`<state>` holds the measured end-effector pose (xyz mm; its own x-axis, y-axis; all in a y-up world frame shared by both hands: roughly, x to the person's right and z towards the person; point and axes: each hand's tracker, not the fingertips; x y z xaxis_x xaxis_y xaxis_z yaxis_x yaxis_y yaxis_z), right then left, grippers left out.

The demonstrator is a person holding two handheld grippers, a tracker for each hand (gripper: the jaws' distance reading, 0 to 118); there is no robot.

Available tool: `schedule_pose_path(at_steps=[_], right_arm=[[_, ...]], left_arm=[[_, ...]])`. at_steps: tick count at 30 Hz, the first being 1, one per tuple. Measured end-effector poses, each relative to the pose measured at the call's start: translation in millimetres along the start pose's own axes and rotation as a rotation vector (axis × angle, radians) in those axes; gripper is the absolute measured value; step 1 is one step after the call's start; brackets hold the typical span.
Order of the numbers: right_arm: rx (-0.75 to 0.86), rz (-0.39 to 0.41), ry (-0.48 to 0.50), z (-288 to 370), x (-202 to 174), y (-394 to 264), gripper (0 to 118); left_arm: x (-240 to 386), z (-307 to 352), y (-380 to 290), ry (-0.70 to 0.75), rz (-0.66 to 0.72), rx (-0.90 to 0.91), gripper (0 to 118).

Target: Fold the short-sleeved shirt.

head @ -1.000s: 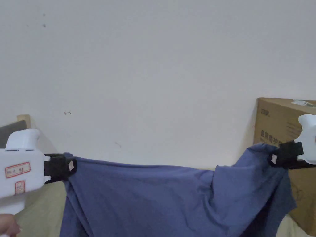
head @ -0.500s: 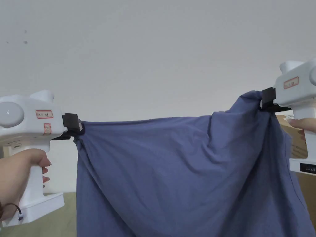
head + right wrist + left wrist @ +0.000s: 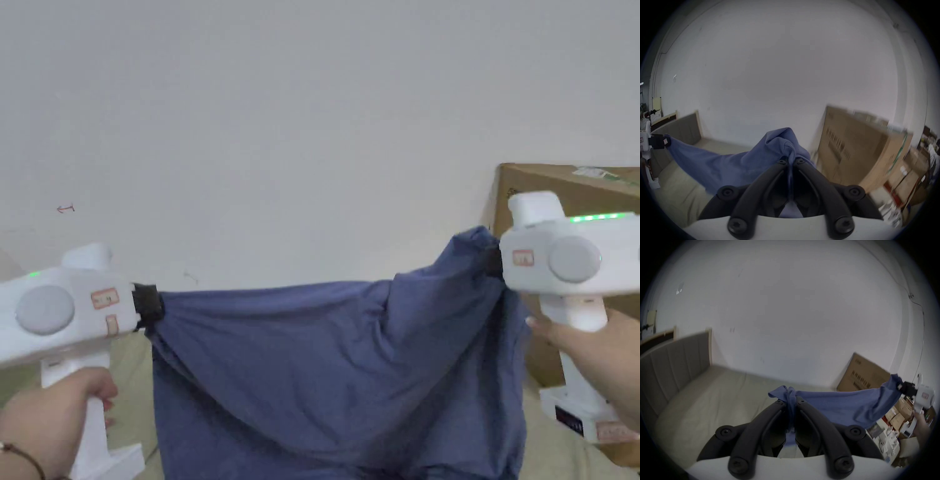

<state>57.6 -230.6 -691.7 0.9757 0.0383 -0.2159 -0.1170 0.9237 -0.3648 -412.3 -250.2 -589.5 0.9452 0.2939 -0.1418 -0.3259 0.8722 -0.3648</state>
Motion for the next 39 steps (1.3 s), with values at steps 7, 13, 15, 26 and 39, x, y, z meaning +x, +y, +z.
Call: schedule_pose_path(at_steps=[7,13,15,26,39], right_arm=[[-0.486,-0.019,0.089,14.3,5.6,-232.8,3],[-0.536,-0.052,0.178,171.5,27.9,-302.8,3],[-0.495,-0.098,0.195,229.5,33.8,-309.0,3],[-0.562,-0.243,0.172,282.7,30.8,-331.7,3],[-0.455,-0.344,0.094,270.7,12.3,-293.5,117]], left_arm=[[-58.9,30.7,-190.1,-0.015,0.047,-0.404,7],[-77.4,167.7,-255.4,-0.083,0.021,-0.427,7],[-73.0,220.6,-262.3,-0.083,-0.002,-0.385,7],[-51.7,262.8,-258.6,-0.035,-0.008,-0.38,7],[-49.8,255.3,-251.9,-0.021,0.084,-0.334,89]])
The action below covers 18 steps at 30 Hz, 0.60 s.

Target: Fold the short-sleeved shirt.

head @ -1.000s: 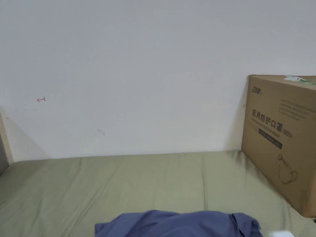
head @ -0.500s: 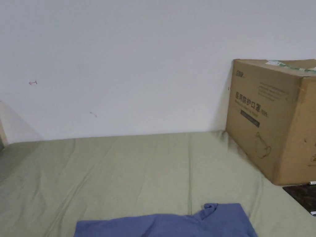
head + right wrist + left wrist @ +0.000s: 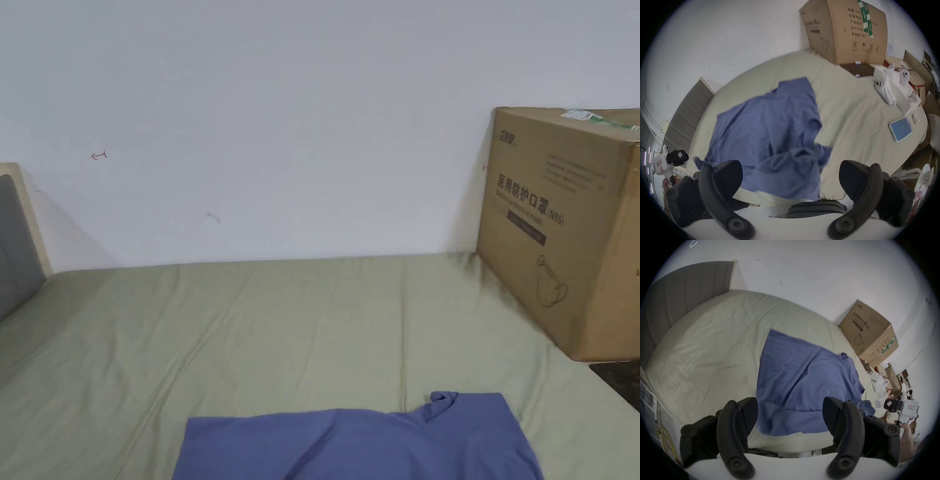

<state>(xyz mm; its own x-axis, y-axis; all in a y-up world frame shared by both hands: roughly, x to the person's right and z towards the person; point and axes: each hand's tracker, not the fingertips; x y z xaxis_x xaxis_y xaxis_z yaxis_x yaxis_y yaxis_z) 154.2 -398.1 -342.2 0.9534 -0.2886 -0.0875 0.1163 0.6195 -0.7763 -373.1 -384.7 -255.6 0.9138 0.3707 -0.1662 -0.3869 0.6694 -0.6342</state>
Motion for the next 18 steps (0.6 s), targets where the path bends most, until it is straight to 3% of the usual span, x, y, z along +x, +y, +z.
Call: schedule_pose_path(at_steps=[5,10,11,12,13,15,18], right_arm=[[0.308,0.014,0.1,31.8,-27.5,7.0,116],[0.579,0.138,0.15,43.7,-59.8,1.1,100],[0.595,0.171,0.123,41.0,-67.2,3.3,65],[0.604,0.198,0.082,36.9,-74.0,5.8,27],[0.605,0.202,0.091,34.0,-76.6,8.2,3],[0.593,0.193,0.167,28.1,-78.9,15.7,3],[0.609,0.163,0.163,19.1,-83.7,25.5,1]], left_arm=[[37.8,36.0,-1.0,-0.046,-0.138,0.36,88],[60.9,46.2,-4.5,-0.047,-0.131,0.596,84],[64.2,42.9,-1.0,-0.061,-0.131,0.607,69],[70.2,38.5,2.2,-0.032,-0.145,0.593,41],[76.8,38.7,5.1,0.02,-0.176,0.61,4],[75.8,31.2,14.1,-0.053,-0.177,0.578,0],[77.1,22.8,40.5,-0.035,-0.145,0.547,0]])
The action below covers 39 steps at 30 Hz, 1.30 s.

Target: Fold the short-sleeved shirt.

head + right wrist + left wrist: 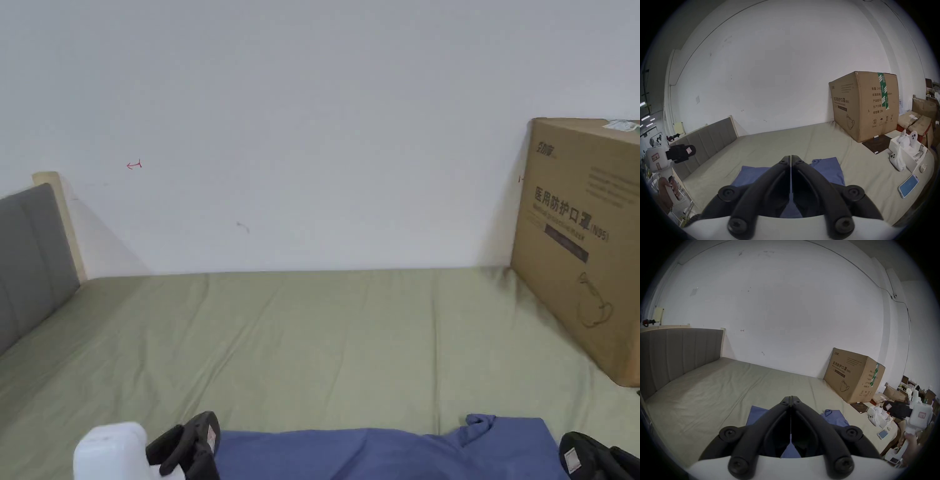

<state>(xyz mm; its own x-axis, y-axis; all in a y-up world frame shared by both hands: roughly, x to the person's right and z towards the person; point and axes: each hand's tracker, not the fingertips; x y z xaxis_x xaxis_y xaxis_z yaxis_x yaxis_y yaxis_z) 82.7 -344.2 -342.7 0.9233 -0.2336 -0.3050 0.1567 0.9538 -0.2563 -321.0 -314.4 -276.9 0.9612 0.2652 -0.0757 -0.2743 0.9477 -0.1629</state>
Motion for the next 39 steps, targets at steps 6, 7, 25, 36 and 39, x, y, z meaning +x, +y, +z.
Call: schedule_pose_path(at_steps=[6,7,25,36,39], right_arm=[[-0.07,-0.136,0.076,-28.5,18.6,-2.6,1],[-0.089,-0.141,0.078,-34.2,21.8,-4.9,1],[-0.339,-0.209,-0.055,-110.3,92.2,-48.2,1],[-0.717,-0.274,-0.179,-289.2,209.7,-18.5,67],[-0.78,-0.332,-0.231,-339.2,230.9,-28.9,116]], left_arm=[[-83.9,-183.7,26.0,-0.078,0.25,-0.676,0],[-98.6,-214.4,19.3,-0.07,0.244,-0.735,0],[-155.5,-373.9,-120.3,0.128,-0.219,-0.875,118],[-135.0,-328.8,-60.5,0.042,-0.188,-0.755,2],[-140.4,-321.3,-46.3,0.059,-0.112,-0.725,2]])
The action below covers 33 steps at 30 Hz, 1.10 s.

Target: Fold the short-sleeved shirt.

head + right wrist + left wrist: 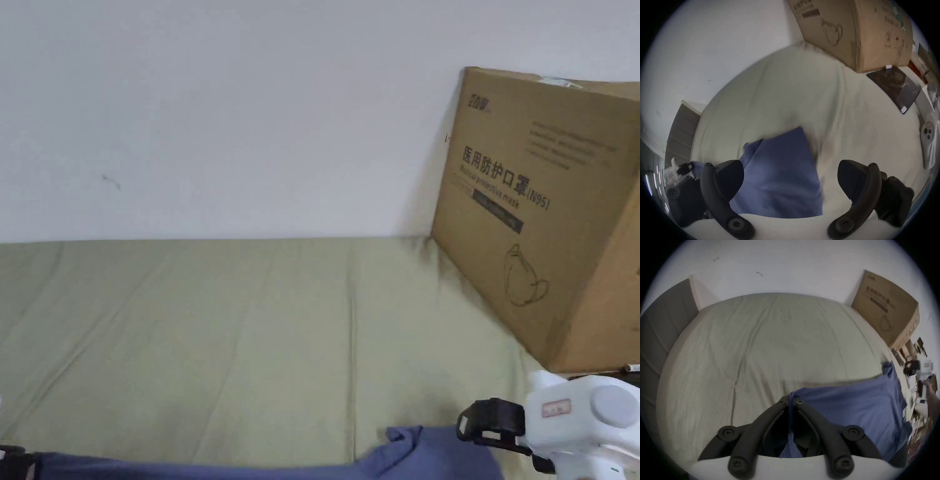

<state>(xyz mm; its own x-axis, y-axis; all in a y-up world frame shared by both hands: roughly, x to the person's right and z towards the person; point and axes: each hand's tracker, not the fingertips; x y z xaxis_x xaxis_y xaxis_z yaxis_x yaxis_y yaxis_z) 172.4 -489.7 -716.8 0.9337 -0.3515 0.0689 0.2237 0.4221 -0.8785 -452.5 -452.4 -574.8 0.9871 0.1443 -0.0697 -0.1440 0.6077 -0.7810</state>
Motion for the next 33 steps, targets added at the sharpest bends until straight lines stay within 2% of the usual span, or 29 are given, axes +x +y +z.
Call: schedule_pose_path(at_steps=[3,4,5,6,7,8,9,10,12,13,14,16,17,20,25,33], right_arm=[[-0.04,-0.097,-0.008,-31.3,10.3,6.8,114],[-0.087,-0.114,-0.023,-41.5,12.6,5.5,110],[-0.133,-0.106,-0.045,-50.1,11.9,3.4,101],[-0.146,-0.043,-0.114,-52.9,6.6,-0.9,98],[-0.131,0.074,-0.153,-47.4,-9.9,-1.9,95],[-0.132,0.149,-0.175,-44.0,-18.6,-4.5,88],[-0.123,0.183,-0.2,-39.7,-23.7,-7.8,72],[-0.107,0.192,-0.194,-32.3,-27.7,-12.0,45],[-0.128,0.142,-0.029,-15.5,-32.3,-14.4,21],[-0.12,0.131,0.022,-5.6,-37.2,-19.3,9],[-0.109,0.157,0.027,4.1,-42.6,-22.1,3],[-0.001,0.266,-0.023,37.9,-53.2,-23.2,3],[0.055,0.29,-0.02,58.2,-56.1,-22.6,3],[0.194,0.268,0.025,127.2,-66.4,-20.1,3],[0.324,0.232,0.116,229.5,-76.2,-6.2,3],[0.511,0.279,0.107,351.7,-126.7,18.4,3]], left_arm=[[-6.0,3.4,1.1,-0.006,0.017,-0.018,2],[-6.4,3.9,-0.8,0.006,0.017,-0.027,2],[-7.3,4.1,-2.9,0.008,0.017,-0.037,2],[-7.7,3.3,-2.9,0.014,0.012,-0.045,2],[-8.0,3.6,-4.0,0.02,0.01,-0.053,2],[-8.2,4.3,-4.9,0.022,0.008,-0.062,2],[-8.2,5.9,-6.2,0.02,0.01,-0.07,2],[-8.5,7.5,-5.9,0.019,0.015,-0.071,2],[-5.8,15.3,-7.6,0.013,0.024,-0.068,2],[-3.0,20.8,-8.5,0.012,0.025,-0.063,2],[-0.7,25.8,-8.0,0.019,0.022,-0.058,2],[1.7,45.1,-6.3,0.01,0.02,-0.037,2],[3.0,57.7,-4.1,0.0,0.03,-0.022,2],[7.9,100.3,7.8,-0.022,0.021,0.047,2],[22.8,181.5,31.5,-0.053,-0.023,0.18,2],[37.1,285.4,79.3,-0.085,-0.007,0.381,2]])
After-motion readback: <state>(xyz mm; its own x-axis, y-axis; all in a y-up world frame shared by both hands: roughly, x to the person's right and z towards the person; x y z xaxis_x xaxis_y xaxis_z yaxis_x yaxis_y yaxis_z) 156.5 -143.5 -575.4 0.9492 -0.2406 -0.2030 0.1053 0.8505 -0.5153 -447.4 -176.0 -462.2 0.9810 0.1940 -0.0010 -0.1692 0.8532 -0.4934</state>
